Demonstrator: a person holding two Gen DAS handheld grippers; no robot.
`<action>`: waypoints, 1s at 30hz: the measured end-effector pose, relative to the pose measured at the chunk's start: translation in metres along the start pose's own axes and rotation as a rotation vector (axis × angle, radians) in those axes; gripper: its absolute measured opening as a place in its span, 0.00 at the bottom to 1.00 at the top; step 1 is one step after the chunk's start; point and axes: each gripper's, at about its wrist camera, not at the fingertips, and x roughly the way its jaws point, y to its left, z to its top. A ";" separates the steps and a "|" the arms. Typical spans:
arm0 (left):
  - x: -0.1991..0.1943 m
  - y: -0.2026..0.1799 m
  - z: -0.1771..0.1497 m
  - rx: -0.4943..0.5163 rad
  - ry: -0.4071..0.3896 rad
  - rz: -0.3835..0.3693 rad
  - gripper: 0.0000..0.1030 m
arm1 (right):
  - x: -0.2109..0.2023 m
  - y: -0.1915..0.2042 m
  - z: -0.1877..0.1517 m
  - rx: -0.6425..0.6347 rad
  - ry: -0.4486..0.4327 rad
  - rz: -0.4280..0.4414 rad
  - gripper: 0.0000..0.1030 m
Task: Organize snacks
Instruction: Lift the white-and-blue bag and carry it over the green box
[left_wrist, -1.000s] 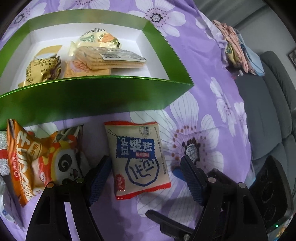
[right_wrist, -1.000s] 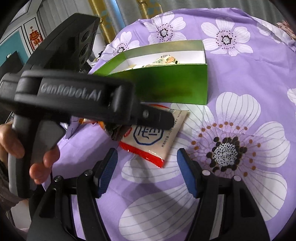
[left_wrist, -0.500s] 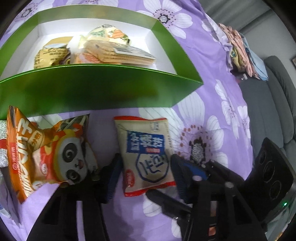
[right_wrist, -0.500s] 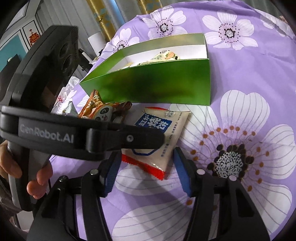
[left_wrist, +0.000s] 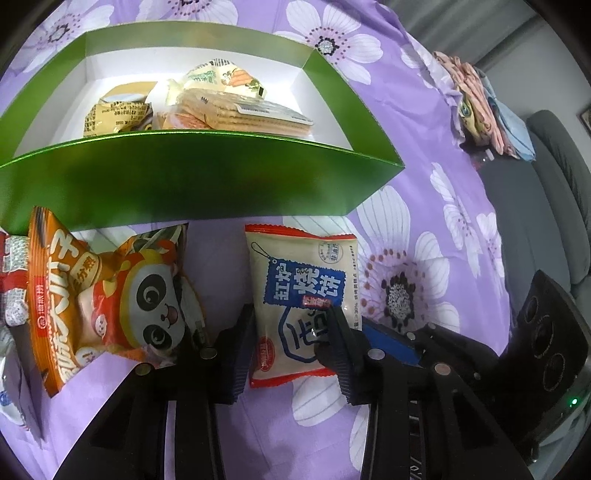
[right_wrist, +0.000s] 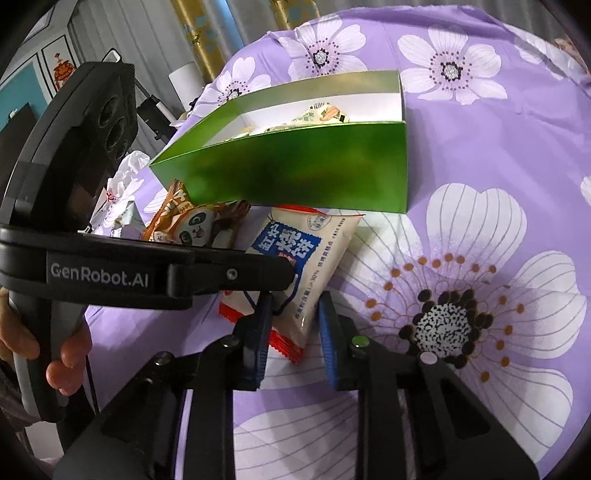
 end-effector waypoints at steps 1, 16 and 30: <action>-0.002 -0.001 -0.001 0.004 -0.004 0.003 0.38 | -0.001 0.001 -0.001 -0.005 -0.004 -0.005 0.24; -0.039 -0.020 -0.017 0.042 -0.091 -0.020 0.38 | -0.037 0.015 -0.006 -0.037 -0.077 -0.029 0.23; -0.081 -0.023 -0.027 0.046 -0.186 -0.016 0.38 | -0.063 0.043 0.004 -0.109 -0.126 -0.027 0.23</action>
